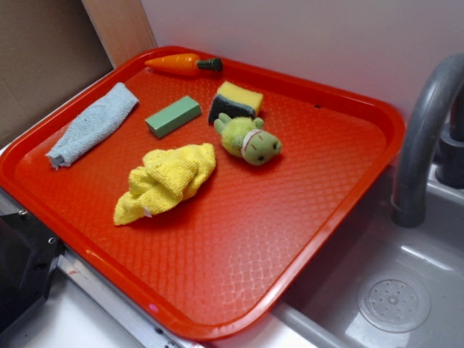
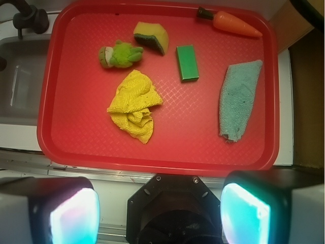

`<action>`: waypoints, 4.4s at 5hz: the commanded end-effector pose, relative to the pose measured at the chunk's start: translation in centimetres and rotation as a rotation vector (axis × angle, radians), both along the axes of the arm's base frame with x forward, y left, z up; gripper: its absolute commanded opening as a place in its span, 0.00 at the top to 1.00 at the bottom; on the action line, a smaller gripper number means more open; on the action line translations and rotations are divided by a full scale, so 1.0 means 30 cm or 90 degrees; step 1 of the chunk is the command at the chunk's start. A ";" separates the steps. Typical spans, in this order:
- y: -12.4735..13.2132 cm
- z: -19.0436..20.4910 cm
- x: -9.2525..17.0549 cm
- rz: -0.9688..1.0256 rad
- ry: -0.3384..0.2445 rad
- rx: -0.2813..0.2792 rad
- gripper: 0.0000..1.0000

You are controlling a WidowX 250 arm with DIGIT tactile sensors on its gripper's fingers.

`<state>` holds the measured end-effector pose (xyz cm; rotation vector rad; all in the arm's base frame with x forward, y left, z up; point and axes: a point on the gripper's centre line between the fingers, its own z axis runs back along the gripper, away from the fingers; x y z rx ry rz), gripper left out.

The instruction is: Grab the green block.

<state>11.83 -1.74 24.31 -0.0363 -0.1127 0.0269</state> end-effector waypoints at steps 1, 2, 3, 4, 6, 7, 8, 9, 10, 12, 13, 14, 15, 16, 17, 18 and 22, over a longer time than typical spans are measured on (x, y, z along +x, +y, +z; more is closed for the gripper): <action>0.000 0.000 0.000 0.000 0.000 0.000 0.00; -0.023 -0.028 0.049 0.000 -0.024 0.014 0.00; -0.023 -0.059 0.090 0.005 -0.041 0.037 0.00; -0.009 -0.094 0.143 -0.008 -0.067 0.053 0.00; 0.077 -0.250 0.300 -0.067 -0.060 0.028 0.00; 0.141 -0.355 0.369 -0.074 -0.038 -0.014 0.00; 0.161 -0.427 0.408 -0.082 -0.016 -0.048 0.00; 0.156 -0.475 0.441 -0.080 0.012 -0.030 0.00; 0.145 -0.544 0.470 -0.084 0.056 0.008 0.00; 0.152 -0.635 0.511 -0.097 0.097 0.019 0.00; 0.170 -0.672 0.515 -0.092 0.122 0.027 0.00; 0.153 -0.705 0.519 -0.105 0.142 0.033 0.01; 0.142 -0.715 0.512 -0.108 0.147 0.046 1.00; 0.131 -0.720 0.505 -0.111 0.145 0.052 1.00; 0.126 -0.725 0.501 -0.111 0.150 0.058 1.00; 0.104 -0.616 0.466 -0.093 0.182 0.094 1.00; -0.071 -0.136 0.262 0.031 0.122 0.087 1.00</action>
